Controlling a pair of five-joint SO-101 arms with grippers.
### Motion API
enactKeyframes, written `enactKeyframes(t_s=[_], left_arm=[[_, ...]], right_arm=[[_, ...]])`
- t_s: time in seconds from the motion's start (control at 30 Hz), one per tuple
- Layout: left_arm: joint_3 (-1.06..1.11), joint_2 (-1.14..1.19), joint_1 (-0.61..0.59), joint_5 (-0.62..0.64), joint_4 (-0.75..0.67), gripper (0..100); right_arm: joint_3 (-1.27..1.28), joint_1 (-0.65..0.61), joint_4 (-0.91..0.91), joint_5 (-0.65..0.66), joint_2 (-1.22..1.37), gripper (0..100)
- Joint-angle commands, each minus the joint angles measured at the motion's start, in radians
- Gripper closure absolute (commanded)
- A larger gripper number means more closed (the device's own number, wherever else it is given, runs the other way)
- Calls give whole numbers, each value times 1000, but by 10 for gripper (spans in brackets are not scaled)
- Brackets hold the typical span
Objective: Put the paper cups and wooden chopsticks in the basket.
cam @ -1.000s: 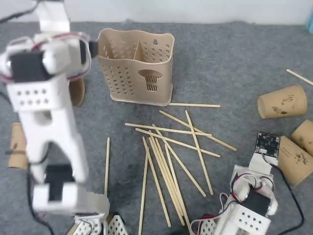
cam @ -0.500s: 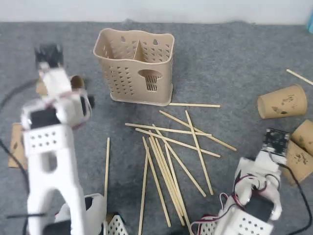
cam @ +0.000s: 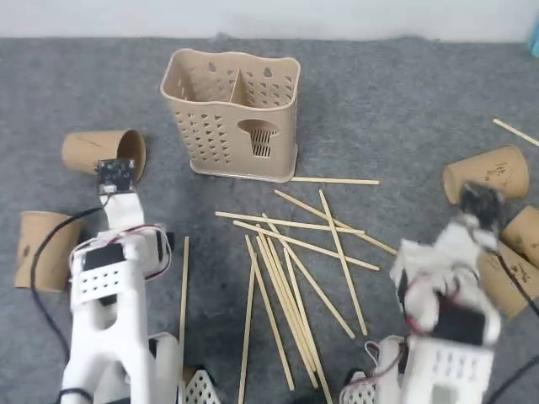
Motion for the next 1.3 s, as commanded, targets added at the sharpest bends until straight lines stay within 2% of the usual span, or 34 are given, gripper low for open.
enactKeyframes(t_s=[0.0,0.13,0.27,0.43,0.53,0.7,0.8,1.1,1.27], left_arm=[[24,-44,-51,-34,-86,791],[25,-44,-43,-34,-92,791],[25,-44,-49,-34,-92,791],[25,-44,-48,-34,-94,791],[27,-44,-49,-34,-94,792],[27,-44,-44,-34,-97,917],[30,-44,-46,-34,-124,956],[30,-44,-48,-34,-124,956],[30,-44,-48,-34,-124,956]], right_arm=[[-203,-101,-13,-17,351,991],[-328,-182,-110,-9,645,991],[-353,-189,-349,-3,872,991],[-353,-170,-648,186,1044,991],[-353,-163,-771,230,1096,991],[-359,-165,-935,256,1156,991],[-419,-165,-947,252,1196,991],[-643,-168,-941,252,1429,991],[-669,-170,-929,256,1532,991]])
